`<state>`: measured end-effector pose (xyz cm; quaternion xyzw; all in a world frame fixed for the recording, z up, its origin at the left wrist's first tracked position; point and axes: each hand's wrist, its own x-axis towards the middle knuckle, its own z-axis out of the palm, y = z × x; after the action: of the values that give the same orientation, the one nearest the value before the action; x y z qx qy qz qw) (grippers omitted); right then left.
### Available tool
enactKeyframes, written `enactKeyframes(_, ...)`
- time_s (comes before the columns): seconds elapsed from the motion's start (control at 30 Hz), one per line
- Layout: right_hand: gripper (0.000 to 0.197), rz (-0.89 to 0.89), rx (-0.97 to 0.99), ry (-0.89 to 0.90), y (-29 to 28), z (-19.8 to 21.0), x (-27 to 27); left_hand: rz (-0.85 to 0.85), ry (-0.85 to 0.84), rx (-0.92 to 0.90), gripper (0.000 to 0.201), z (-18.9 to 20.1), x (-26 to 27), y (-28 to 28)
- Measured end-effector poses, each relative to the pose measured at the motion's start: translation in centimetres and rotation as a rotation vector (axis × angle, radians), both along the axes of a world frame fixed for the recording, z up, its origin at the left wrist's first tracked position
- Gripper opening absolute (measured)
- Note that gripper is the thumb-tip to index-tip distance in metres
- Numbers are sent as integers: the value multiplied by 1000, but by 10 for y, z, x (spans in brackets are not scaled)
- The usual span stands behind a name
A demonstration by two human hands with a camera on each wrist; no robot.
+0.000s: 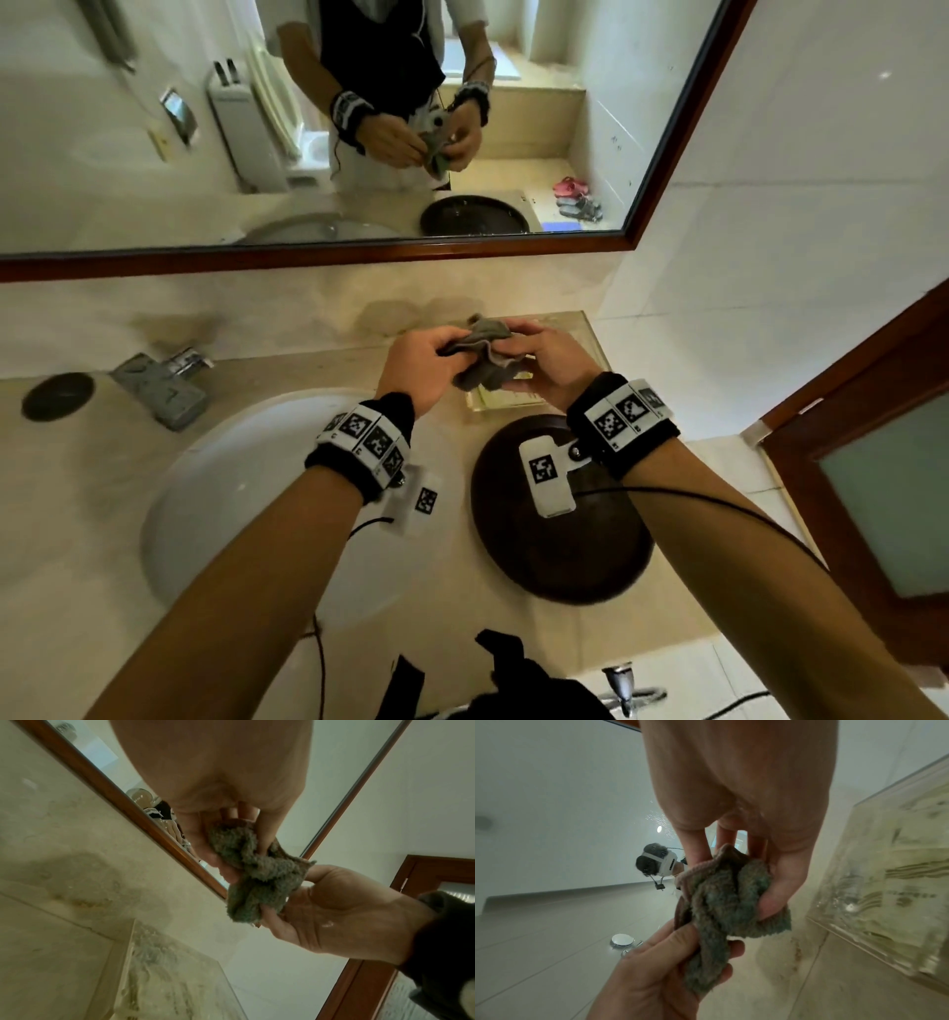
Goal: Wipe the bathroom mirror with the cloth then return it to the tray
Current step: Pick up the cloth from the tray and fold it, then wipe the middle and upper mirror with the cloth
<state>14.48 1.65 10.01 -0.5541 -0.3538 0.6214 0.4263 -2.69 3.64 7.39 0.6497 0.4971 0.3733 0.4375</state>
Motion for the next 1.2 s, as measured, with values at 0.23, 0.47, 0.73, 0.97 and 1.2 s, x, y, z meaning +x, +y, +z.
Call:
enactKeyframes(0.23,29,-212,144,-216,9,21,-17,113,59,60,21,31,-13,16)
enactKeyframes(0.47,27,-166,217,-123,17,50,-37,85,-152,-4,26,57,-17,31)
enactKeyframes(0.73,37,-224,244,-50,33,75,-44,-63,-142,-2,48,83,-26,42)
enactKeyframes(0.97,33,-288,317,-89,55,106,-36,-80,-90,121,37,116,-32,49)
enactKeyframes(1.2,33,-395,482,-171,82,148,-10,82,67,461,54,166,-16,69)
